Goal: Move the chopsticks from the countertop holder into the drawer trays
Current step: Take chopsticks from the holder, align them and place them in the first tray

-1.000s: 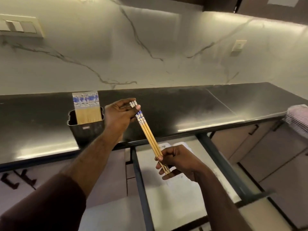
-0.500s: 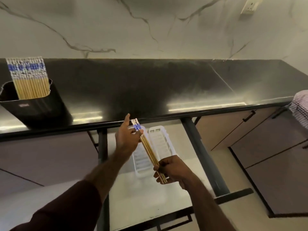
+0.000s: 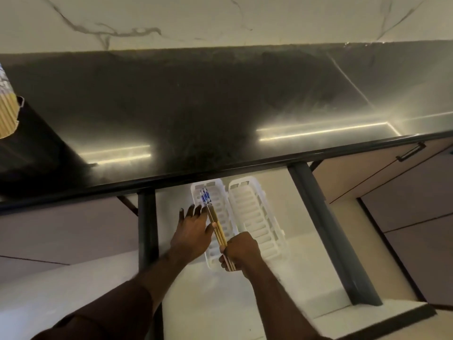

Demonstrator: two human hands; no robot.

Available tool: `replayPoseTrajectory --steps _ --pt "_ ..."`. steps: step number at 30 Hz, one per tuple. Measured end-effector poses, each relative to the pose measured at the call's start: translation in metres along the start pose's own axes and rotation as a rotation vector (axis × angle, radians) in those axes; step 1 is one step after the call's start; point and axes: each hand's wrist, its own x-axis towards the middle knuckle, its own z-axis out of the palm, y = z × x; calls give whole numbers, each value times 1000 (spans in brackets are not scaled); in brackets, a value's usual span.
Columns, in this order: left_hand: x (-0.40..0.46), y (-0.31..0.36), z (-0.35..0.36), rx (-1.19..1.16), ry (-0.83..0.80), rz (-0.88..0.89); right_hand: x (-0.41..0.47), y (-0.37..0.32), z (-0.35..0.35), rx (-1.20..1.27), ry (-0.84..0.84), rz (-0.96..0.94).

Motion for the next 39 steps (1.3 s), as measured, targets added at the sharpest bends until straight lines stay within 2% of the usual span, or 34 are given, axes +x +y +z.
replayPoseTrajectory --steps 6,11,15,22,29,33,39 --pt "7 -13 6 419 -110 242 26 -1 28 -209 37 -48" --pt "12 -11 12 518 -147 243 36 9 43 -428 85 -79" --pt "13 -9 14 600 -171 258 37 13 48 -496 161 -89" --pt "11 -7 14 626 -175 283 35 19 56 -576 220 -185" --pt "15 -7 10 528 -143 309 35 19 54 -634 124 -254" --pt "13 -8 11 572 -133 367 32 17 55 -673 68 -237" --pt "2 -6 -3 524 -59 468 8 10 36 -604 138 -333"
